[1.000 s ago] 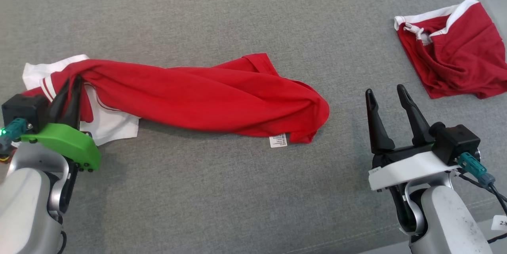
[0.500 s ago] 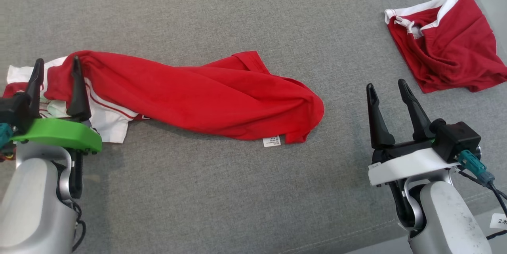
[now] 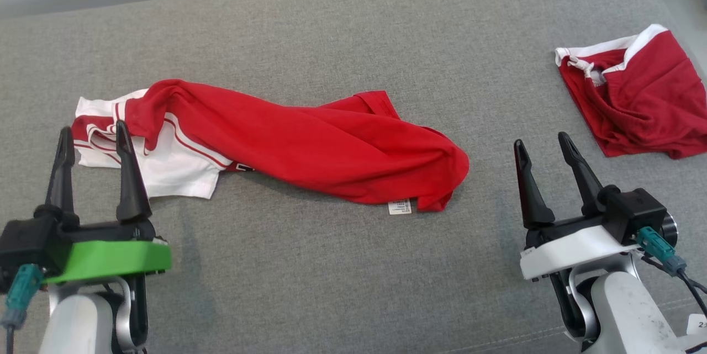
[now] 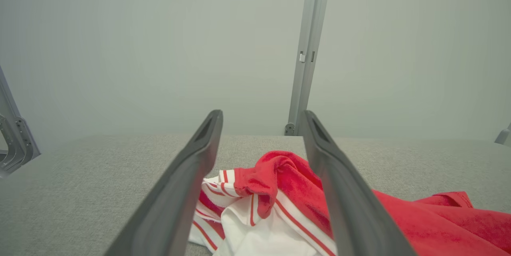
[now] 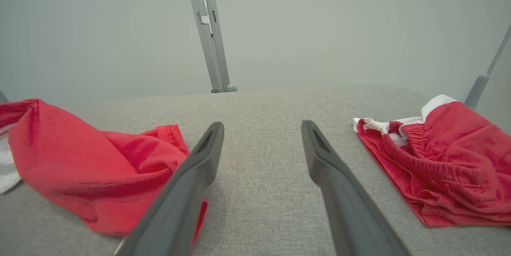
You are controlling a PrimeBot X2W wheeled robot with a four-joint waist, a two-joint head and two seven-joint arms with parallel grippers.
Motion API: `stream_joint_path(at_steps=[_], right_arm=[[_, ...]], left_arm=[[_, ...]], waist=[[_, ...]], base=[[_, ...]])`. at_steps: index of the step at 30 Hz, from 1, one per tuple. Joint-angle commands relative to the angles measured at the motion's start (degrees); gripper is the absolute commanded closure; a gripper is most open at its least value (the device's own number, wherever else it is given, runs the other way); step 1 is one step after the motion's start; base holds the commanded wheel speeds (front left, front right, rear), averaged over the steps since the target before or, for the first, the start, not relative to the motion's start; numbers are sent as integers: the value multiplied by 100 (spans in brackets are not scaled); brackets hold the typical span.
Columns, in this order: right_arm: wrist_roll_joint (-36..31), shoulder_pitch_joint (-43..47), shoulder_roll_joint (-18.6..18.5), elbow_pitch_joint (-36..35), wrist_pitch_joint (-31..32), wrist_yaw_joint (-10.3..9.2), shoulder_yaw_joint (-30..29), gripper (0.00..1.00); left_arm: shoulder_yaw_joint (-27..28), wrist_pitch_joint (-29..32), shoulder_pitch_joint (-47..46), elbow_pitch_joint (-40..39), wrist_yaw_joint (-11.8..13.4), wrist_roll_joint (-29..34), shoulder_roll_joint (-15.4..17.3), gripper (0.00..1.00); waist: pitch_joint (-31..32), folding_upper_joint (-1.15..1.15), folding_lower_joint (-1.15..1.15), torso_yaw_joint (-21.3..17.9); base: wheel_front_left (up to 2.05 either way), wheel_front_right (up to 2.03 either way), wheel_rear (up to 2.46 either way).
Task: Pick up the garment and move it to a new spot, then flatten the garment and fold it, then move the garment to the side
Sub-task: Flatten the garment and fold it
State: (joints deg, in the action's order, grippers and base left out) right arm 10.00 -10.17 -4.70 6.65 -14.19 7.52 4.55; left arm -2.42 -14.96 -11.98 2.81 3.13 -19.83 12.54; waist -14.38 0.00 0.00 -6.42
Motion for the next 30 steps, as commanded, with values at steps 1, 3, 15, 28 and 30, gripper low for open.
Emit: stream_joint_path(at_steps=[1,3,15,28,30], right_arm=[[-21,91,-36,-7,27,-6,-4,0],[-33,169,-59,-22,54,-6,-15,0],[15,496,-106,-193,316,-6,-49,0],[601,547,-109,217,938,-6,742,0],[637,415,-99,387,904,-6,776,0]], left_arm=[[10,-15,187,-84,45,109,-32,0],[-8,-14,439,-230,60,226,-71,0],[-173,-16,1005,-333,26,522,-141,0],[-349,-16,679,-324,-47,616,-233,0],[-366,-16,645,-344,-50,644,-261,0]], waist=[[202,0,0,136],[293,0,0,178],[534,0,0,350],[374,0,0,637],[322,0,0,674]], base=[[0,0,0],[0,0,0],[0,0,0],[0,0,0],[0,0,0]])
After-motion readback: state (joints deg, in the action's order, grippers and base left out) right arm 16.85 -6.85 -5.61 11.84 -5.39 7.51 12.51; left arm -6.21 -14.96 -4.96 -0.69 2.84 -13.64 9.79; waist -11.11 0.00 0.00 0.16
